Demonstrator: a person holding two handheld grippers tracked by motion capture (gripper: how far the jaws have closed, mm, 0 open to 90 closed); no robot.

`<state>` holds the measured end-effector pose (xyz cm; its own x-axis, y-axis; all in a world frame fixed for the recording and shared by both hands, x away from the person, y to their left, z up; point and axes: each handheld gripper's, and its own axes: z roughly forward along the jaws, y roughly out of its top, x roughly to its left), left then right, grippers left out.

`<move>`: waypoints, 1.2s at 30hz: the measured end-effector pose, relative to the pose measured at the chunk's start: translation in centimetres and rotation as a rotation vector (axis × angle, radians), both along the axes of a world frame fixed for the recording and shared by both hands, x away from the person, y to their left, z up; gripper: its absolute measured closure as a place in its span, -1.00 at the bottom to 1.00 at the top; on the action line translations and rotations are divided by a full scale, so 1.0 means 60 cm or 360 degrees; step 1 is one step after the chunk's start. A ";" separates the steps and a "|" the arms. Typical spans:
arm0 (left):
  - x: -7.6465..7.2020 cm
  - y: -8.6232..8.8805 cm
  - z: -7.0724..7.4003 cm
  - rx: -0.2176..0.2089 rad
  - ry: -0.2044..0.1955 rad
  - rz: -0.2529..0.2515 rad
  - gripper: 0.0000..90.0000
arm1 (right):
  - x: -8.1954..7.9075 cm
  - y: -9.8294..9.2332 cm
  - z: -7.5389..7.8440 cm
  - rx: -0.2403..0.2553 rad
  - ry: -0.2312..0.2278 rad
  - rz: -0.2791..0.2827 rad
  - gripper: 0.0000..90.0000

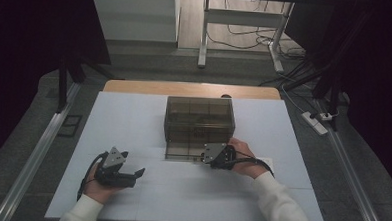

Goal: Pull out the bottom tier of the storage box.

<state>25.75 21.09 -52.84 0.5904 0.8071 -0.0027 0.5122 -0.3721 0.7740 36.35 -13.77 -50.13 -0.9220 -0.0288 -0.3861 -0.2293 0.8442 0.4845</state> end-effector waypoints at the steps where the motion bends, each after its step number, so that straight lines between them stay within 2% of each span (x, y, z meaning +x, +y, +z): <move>1: 0.000 0.000 0.000 0.0000 0.0001 0.0000 -0.69 | 0.001 0.000 -0.001 0.0006 0.0007 -0.0004 0.67; 4: 0.001 -0.001 -0.001 0.0006 0.0004 -0.0003 -0.69 | 0.003 0.000 -0.003 0.0015 0.0025 -0.0006 0.63; 6: 0.001 -0.002 -0.001 0.0007 0.0004 -0.0003 -0.69 | 0.004 0.002 -0.008 -0.0011 0.0037 -0.0022 0.58; 8: 0.001 -0.002 -0.001 0.0008 0.0003 -0.0003 -0.69 | 0.004 0.004 -0.016 0.0015 0.0032 -0.0030 0.57; 9: 0.001 -0.002 -0.001 0.0008 0.0003 -0.0002 -0.69 | 0.004 0.003 -0.013 -0.0010 0.0029 -0.0028 0.59; 12: 0.001 -0.002 -0.001 0.0005 0.0005 0.0000 -0.69 | 0.007 0.000 -0.010 -0.0006 0.0057 -0.0012 0.60; 18: 0.001 0.000 -0.001 -0.0001 0.0003 0.0001 -0.69 | 0.007 -0.003 -0.008 0.0004 0.0046 -0.0001 0.62; 21: 0.001 0.000 -0.001 0.0000 0.0005 0.0002 -0.69 | 0.005 -0.006 -0.006 0.0008 0.0093 0.0038 0.64; 33: 0.001 0.000 0.000 -0.0001 0.0003 0.0002 -0.69 | 0.004 -0.006 -0.004 -0.0004 0.0089 0.0036 0.60; 36: 0.001 0.001 0.000 -0.0012 0.0005 0.0007 -0.70 | 0.006 -0.009 -0.001 0.0076 0.0120 0.0033 0.41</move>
<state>25.82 21.12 -52.83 0.5866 0.8098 -0.0107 0.5165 -0.3639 0.7752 36.70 -14.31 -50.21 -0.9480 -0.0313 -0.3167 -0.2076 0.8151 0.5409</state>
